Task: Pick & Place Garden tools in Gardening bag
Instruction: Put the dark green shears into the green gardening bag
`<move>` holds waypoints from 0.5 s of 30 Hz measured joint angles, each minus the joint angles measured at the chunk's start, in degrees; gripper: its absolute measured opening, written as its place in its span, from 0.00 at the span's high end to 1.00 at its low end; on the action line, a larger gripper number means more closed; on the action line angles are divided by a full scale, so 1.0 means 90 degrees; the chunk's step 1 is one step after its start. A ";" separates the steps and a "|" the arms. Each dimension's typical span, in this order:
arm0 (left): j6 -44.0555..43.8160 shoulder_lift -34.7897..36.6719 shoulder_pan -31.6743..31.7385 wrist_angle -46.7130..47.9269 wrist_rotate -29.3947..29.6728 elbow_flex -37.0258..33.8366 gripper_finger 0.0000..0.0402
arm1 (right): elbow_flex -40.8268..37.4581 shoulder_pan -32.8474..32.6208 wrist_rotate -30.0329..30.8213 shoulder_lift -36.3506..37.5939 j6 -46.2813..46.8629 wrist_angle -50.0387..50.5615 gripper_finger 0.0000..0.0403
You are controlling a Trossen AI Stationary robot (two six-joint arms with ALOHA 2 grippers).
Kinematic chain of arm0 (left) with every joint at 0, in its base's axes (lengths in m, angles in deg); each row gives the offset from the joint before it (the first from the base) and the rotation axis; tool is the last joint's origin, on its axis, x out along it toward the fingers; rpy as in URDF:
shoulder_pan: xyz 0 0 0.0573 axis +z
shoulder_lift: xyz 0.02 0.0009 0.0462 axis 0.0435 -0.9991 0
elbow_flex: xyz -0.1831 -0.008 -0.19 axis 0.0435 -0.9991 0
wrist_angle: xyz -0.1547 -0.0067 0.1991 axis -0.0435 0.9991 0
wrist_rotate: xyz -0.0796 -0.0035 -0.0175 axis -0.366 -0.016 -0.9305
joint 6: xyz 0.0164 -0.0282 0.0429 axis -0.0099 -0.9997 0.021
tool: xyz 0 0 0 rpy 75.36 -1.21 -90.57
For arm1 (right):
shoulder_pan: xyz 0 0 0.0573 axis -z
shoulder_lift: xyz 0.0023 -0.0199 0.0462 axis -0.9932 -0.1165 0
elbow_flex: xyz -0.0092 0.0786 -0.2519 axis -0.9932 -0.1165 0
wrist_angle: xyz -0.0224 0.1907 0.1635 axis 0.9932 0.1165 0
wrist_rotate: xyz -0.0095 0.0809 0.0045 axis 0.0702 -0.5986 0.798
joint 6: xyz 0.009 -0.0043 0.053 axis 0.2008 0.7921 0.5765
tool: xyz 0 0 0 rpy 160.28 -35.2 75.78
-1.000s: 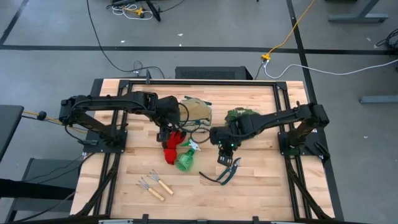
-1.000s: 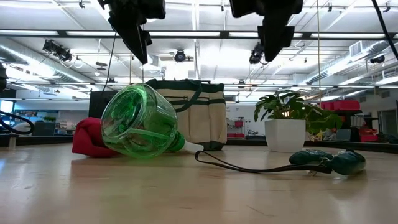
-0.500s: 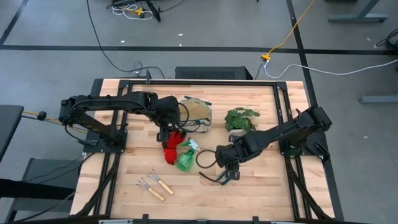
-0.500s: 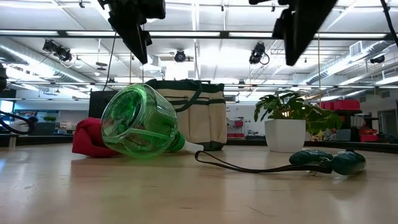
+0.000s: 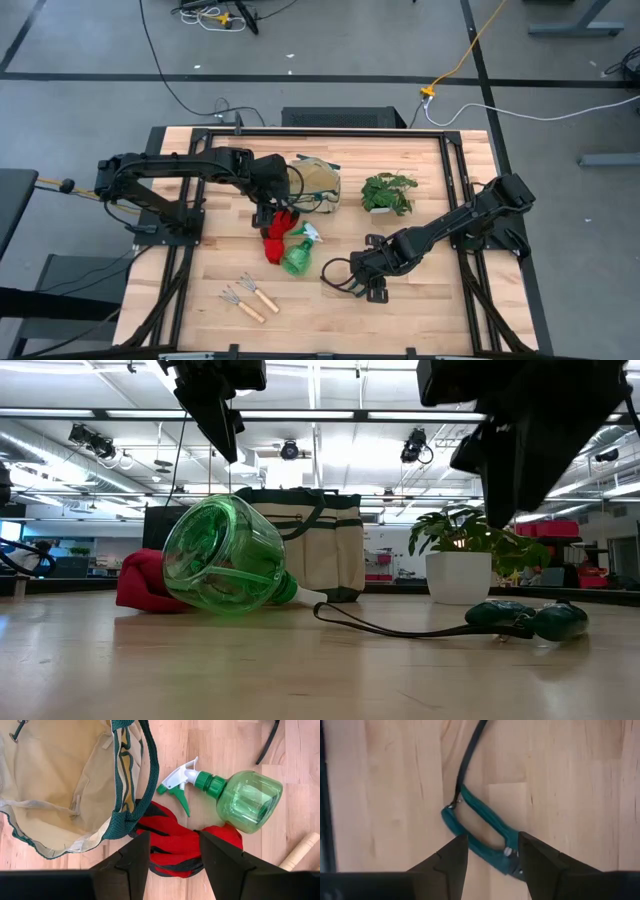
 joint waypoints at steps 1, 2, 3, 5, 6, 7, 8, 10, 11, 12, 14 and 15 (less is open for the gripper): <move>0.0000 0.0000 0.0000 0.0000 -0.0001 0.0000 0.56 | -0.0066 0.0002 0.0004 0.0000 -0.0063 -0.0113 0.57; -0.0001 0.0000 -0.0002 0.0002 0.0000 0.0000 0.56 | -0.0127 0.0002 0.0021 0.0000 -0.0140 -0.0246 0.57; 0.0000 0.0000 0.0000 0.0000 -0.0001 0.0000 0.56 | -0.0190 0.0002 0.0052 0.0000 -0.0203 -0.0370 0.57; -0.0002 0.0000 0.0000 0.0002 0.0001 0.0000 0.56 | -0.0325 0.0002 0.0063 0.0000 -0.0353 -0.0601 0.57; -0.0002 0.0000 -0.0001 0.0000 0.0000 0.0000 0.56 | -0.0395 0.0002 0.0063 0.0000 -0.0426 -0.0741 0.57; 0.0000 0.0000 -0.0002 0.0002 -0.0001 0.0000 0.56 | -0.0463 0.0002 0.0059 0.0000 -0.0480 -0.0874 0.57; -0.0002 0.0000 -0.0002 0.0002 0.0001 0.0000 0.56 | -0.0535 0.0002 0.0053 0.0000 -0.0532 -0.0996 0.57; 0.0000 0.0000 0.0000 0.0002 0.0007 0.0000 0.56 | -0.0637 0.0002 0.0051 0.0000 -0.0571 -0.1096 0.57; 0.0000 0.0000 -0.0002 0.0001 0.0033 0.0000 0.56 | -0.0664 0.0002 0.0051 0.0000 -0.0594 -0.1112 0.57; 0.0001 0.0000 -0.0002 0.0001 0.0069 0.0000 0.56 | -0.0684 0.0002 0.0051 0.0000 -0.0649 -0.1149 0.57; 0.0002 0.0000 0.0000 0.0002 0.0084 0.0000 0.56 | -0.0731 -0.0002 0.0055 0.0000 -0.0801 -0.1191 0.57; 0.0002 0.0000 0.0000 0.0002 0.0089 0.0000 0.56 | -0.0761 -0.0009 0.0057 0.0000 -0.0851 -0.1194 0.57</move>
